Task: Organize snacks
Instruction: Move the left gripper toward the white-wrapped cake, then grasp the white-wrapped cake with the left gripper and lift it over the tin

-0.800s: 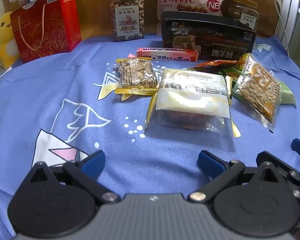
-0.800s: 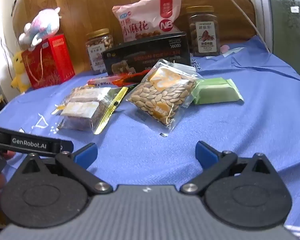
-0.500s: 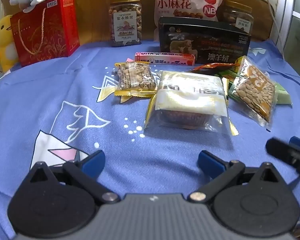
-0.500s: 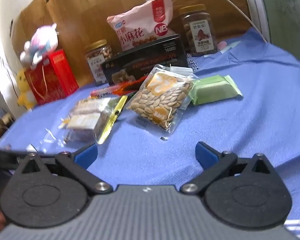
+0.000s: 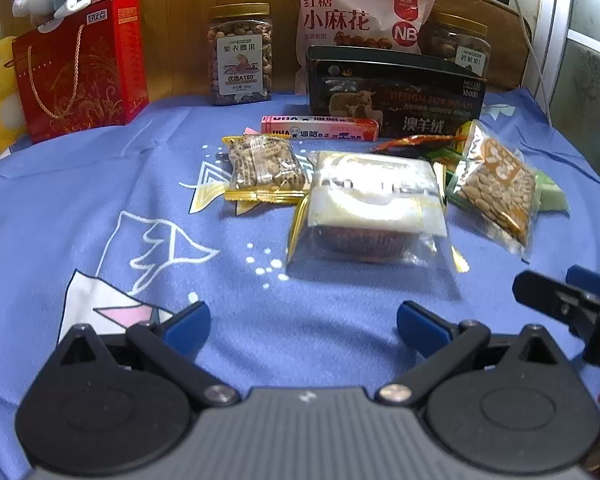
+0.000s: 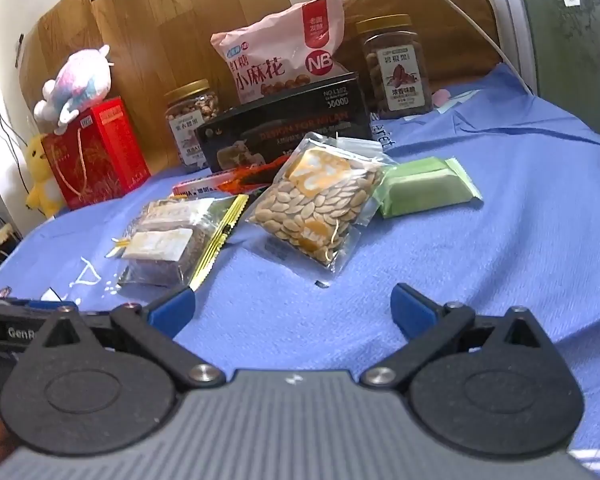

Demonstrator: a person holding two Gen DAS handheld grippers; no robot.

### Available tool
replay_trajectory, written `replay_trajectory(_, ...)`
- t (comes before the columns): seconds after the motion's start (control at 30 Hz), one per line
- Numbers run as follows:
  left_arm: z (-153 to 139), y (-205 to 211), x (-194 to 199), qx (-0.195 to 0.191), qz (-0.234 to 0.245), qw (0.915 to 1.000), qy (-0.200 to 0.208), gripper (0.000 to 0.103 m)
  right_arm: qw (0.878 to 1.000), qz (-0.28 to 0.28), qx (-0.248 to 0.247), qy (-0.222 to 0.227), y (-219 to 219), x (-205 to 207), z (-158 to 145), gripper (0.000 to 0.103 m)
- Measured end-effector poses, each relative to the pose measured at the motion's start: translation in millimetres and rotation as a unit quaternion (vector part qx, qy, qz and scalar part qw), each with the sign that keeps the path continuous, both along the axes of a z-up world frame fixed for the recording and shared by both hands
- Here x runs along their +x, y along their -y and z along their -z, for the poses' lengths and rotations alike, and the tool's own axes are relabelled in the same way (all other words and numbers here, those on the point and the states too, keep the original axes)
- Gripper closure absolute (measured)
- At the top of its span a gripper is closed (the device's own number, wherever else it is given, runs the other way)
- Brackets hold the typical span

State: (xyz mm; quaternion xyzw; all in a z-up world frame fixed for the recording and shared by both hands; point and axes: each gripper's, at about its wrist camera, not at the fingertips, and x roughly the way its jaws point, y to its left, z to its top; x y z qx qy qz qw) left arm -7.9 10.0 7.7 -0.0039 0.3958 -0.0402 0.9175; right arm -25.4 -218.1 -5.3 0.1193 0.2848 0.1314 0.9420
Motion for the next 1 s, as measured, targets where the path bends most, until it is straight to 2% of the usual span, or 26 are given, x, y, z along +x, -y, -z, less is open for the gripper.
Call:
replay_trajectory(0.17,-9,-6,7,0.005,-0.004,0.9997,0.025,0.0,1.0,0.013,-0.007,0.017,-1,-3,-8,0.0)
replay_trajectory(0.57,-14,-23,28,0.005,-0.005,0.9989,0.046,0.0,0.999,0.011,-0.031,0.042,-10,1,-17,0.0)
replay_trajectory(0.67,-17,-36,29,-0.014,-0.005,0.9981,0.06,0.0,0.998,-0.005,-0.035,0.047,-14,3,-18,0.001)
replay_trajectory(0.8,-29,-55,30,-0.047,0.015,0.9946,0.091,0.0,0.998,-0.038,-0.037,0.046,-24,8,-19,0.018)
replay_trajectory(0.87,-36,-63,30,-0.074,0.04,0.9911,0.103,0.001,0.997,-0.056,-0.037,0.043,-29,12,-20,0.028)
replay_trajectory(1.0,-42,-68,36,-0.137,0.108,0.9796,0.099,0.007,0.995,-0.089,-0.034,0.039,-39,21,-22,0.031)
